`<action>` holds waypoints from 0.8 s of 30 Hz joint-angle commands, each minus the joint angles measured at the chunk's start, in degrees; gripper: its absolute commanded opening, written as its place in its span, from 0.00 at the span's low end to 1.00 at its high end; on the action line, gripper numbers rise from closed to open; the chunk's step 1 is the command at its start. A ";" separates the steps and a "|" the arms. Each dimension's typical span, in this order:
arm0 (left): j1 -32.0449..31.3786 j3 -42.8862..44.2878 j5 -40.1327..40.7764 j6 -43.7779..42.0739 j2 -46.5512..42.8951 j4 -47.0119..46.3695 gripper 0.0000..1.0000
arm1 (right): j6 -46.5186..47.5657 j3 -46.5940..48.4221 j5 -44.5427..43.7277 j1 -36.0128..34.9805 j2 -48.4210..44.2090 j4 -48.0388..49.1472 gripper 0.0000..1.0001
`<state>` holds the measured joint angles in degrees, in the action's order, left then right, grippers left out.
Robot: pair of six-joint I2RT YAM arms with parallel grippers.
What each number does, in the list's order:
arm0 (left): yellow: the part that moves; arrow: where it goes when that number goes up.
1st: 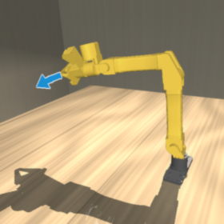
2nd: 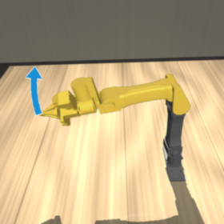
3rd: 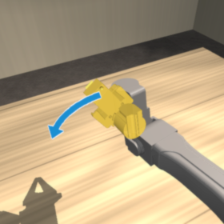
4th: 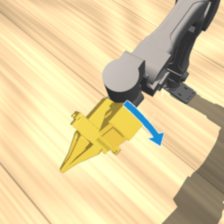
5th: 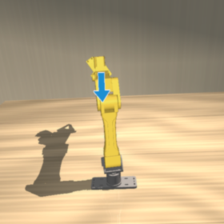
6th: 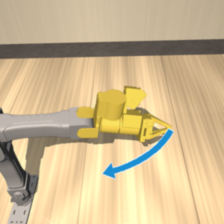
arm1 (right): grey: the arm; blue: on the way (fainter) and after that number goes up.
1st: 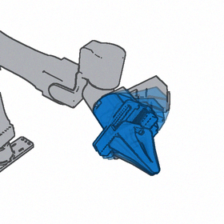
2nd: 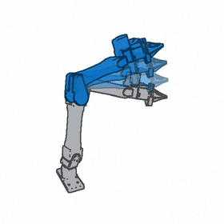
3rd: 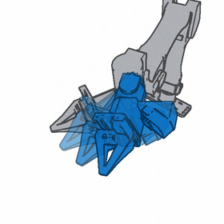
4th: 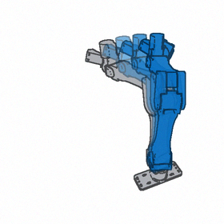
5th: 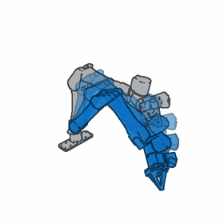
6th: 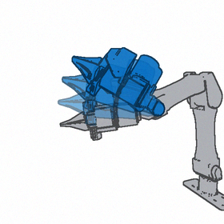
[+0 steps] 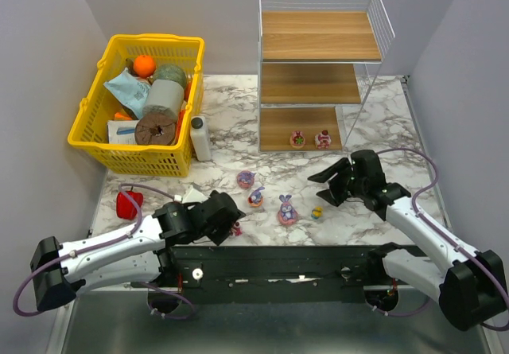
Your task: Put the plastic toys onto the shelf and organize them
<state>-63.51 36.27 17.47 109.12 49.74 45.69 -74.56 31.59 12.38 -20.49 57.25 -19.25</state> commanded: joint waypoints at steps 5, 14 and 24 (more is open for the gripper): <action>-0.57 -3.75 6.43 9.62 -1.13 2.04 0.71 | 1.61 -1.53 2.29 0.89 -1.09 -1.50 0.67; -0.57 -9.90 5.64 11.55 -2.89 -3.50 0.69 | 1.88 -0.92 2.03 1.07 -0.39 -2.02 0.67; -0.57 -10.96 6.34 11.73 -3.24 -6.76 0.71 | 1.97 -1.18 2.38 1.07 -0.21 -2.02 0.67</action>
<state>-63.77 25.50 20.86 113.93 46.65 39.48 -73.43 31.00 13.43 -19.79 57.10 -19.88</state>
